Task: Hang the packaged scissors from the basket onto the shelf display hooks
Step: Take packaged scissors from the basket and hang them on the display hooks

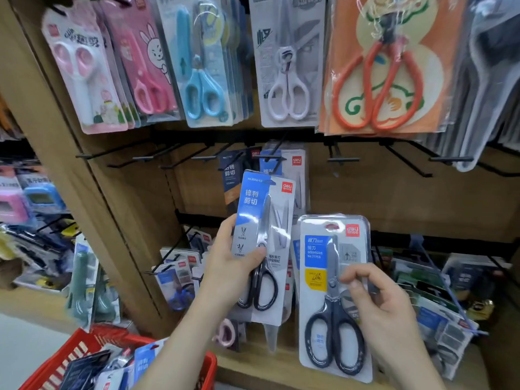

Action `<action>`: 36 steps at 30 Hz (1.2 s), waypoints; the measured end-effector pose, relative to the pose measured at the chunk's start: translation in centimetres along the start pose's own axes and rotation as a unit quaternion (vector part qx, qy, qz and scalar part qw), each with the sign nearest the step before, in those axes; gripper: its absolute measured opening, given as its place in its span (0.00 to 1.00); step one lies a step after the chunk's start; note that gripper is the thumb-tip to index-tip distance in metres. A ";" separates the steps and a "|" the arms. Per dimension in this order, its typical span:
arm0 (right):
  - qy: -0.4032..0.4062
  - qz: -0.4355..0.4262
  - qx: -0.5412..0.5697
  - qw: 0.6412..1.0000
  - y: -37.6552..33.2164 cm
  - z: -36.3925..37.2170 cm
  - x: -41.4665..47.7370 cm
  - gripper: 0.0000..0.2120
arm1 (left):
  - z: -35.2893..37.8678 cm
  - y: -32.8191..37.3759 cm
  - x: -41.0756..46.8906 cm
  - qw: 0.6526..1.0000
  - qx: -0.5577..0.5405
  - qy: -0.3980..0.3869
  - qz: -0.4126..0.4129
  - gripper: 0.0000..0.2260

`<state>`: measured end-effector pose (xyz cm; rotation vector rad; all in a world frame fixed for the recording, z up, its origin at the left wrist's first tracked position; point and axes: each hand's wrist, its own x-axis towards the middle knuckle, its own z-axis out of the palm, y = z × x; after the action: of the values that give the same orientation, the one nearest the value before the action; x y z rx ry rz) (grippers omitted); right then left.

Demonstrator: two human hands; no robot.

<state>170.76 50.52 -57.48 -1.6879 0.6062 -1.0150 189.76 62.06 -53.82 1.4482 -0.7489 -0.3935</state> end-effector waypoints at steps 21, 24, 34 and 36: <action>-0.087 0.041 -0.030 0.995 -2.4 4.4 2.0 0.10 | 1.0 -0.2 -2.2 0.998 -0.062 -0.015 0.009 0.25; -0.086 0.009 -0.049 0.995 -2.8 4.6 2.4 0.17 | 1.0 0.8 -1.7 0.999 -0.046 -0.014 0.006 0.23; -0.086 0.008 -0.089 0.992 -4.8 4.7 3.2 0.23 | 0.6 5.4 3.1 0.994 0.101 -0.014 0.041 0.28; -0.103 0.013 -0.082 0.991 -5.0 4.6 3.2 0.26 | 0.7 5.7 3.2 0.992 0.117 -0.021 0.053 0.27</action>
<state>175.94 52.08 -52.30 -1.8960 0.5865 -0.7774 190.47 60.12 -47.59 1.6149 -0.9248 -0.2618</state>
